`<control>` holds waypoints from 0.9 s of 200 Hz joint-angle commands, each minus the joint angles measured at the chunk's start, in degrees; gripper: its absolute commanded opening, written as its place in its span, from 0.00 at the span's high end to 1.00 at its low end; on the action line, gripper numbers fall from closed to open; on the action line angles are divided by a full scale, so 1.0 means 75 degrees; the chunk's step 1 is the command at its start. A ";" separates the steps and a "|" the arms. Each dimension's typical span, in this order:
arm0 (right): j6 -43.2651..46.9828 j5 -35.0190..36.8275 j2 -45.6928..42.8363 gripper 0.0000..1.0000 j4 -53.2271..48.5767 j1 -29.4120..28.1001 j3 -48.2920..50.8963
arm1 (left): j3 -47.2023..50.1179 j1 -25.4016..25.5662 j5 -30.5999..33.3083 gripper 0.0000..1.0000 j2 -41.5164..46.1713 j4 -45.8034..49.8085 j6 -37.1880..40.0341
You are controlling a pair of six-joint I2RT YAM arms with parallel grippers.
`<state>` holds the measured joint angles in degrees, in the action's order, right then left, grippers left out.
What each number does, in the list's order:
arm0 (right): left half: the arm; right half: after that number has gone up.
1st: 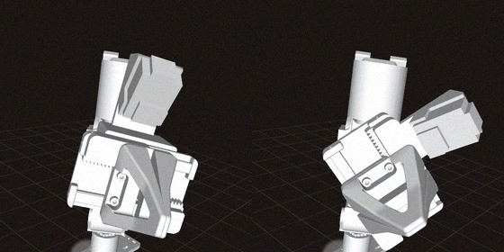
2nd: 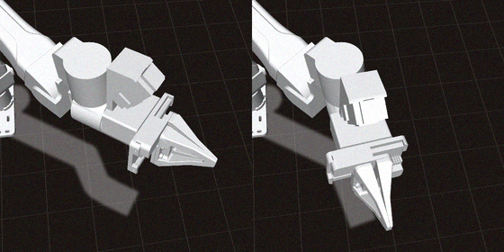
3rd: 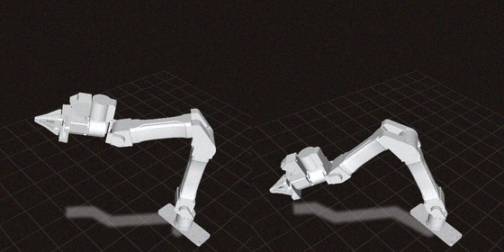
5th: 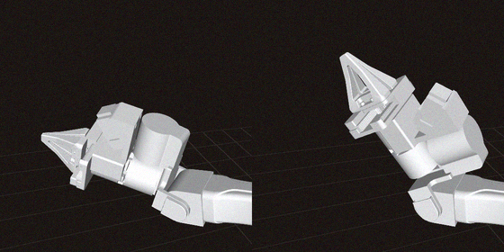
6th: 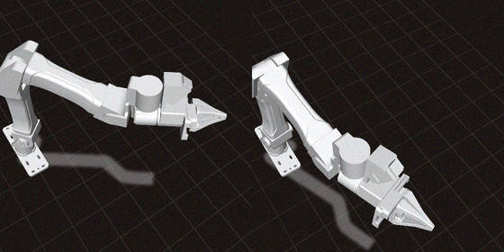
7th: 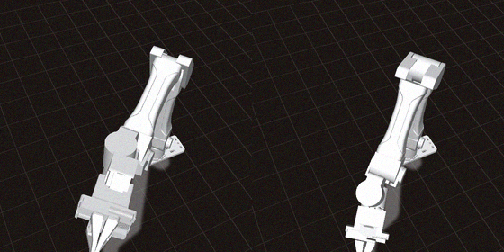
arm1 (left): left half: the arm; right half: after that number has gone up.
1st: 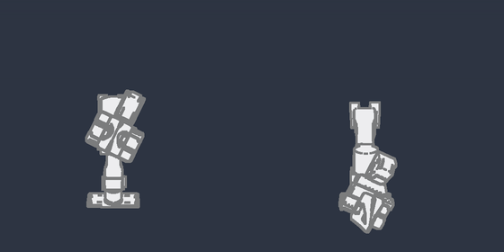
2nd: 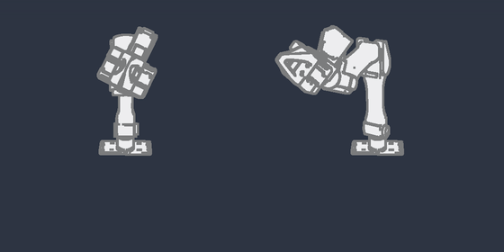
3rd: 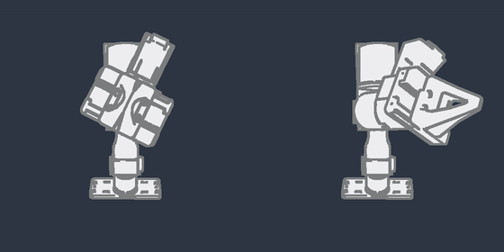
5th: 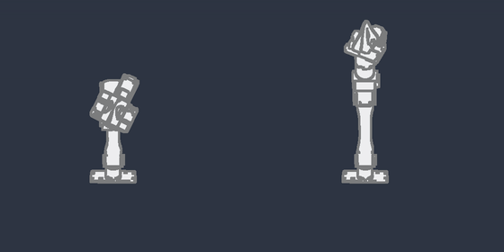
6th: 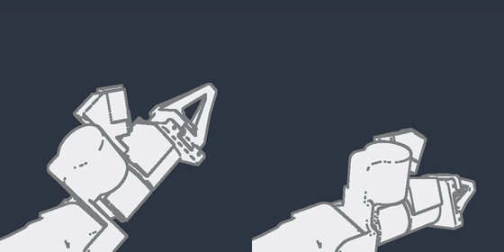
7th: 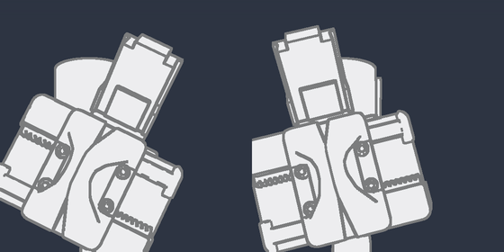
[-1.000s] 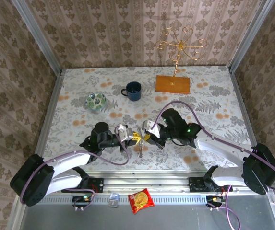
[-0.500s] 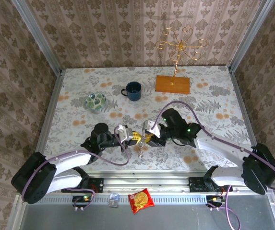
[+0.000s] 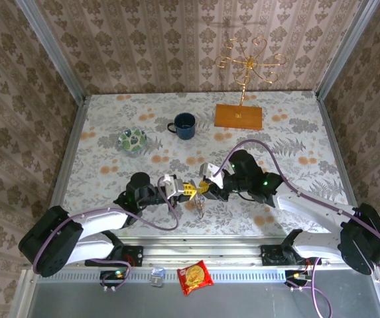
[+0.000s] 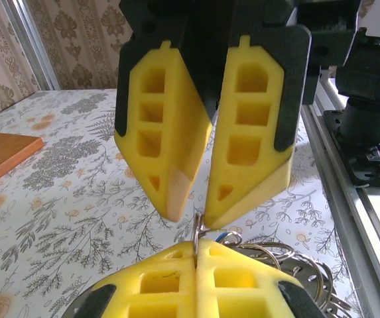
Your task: Put the keys on the keyring
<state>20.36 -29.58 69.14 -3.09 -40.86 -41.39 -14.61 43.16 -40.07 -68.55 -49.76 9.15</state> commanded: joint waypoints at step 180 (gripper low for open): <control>0.2048 0.0332 0.0799 1.00 -0.3019 -0.0333 -0.1855 | -0.0929 0.0093 0.0375 0.84 0.0578 0.2913 0.1226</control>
<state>31.44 -28.75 73.95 -19.14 -41.76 -51.37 -19.31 43.48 -37.60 -64.90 -33.65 14.61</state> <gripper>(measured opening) 0.053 0.160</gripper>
